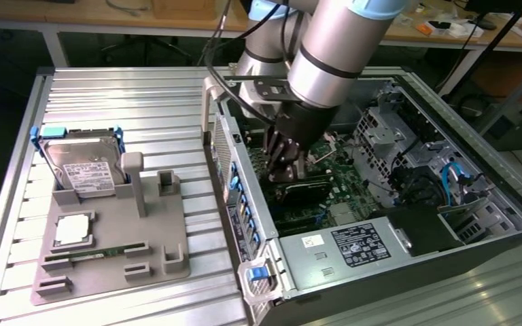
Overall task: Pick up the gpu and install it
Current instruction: 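Press down on the gpu until it lock into place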
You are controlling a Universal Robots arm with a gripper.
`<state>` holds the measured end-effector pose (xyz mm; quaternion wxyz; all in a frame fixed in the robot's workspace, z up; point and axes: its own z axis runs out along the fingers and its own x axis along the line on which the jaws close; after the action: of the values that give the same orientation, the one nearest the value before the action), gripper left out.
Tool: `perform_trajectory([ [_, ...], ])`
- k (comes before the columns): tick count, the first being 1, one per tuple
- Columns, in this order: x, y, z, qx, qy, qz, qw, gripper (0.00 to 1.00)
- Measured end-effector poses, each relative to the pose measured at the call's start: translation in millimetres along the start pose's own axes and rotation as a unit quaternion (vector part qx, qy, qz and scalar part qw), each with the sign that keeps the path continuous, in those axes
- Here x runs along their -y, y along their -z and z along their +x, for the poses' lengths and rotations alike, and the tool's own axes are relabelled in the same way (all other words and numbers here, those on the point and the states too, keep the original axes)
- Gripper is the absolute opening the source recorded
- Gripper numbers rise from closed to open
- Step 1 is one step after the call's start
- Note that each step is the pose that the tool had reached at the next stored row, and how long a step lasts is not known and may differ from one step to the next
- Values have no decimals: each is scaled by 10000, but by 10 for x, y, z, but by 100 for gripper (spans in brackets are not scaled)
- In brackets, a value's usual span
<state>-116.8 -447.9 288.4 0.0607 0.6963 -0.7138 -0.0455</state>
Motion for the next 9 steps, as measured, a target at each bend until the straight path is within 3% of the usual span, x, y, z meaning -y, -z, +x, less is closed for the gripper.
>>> perform_trajectory([
  [2, -32, 32, -6, -1, 1, -50, 10000, 11],
  [4, -61, 101, -14, -3, 1, -66, 10000, 11],
  [6, -90, 178, -21, -7, 1, -68, 10000, 11],
  [9, -139, 191, -34, -16, -1, -68, 10000, 11],
])
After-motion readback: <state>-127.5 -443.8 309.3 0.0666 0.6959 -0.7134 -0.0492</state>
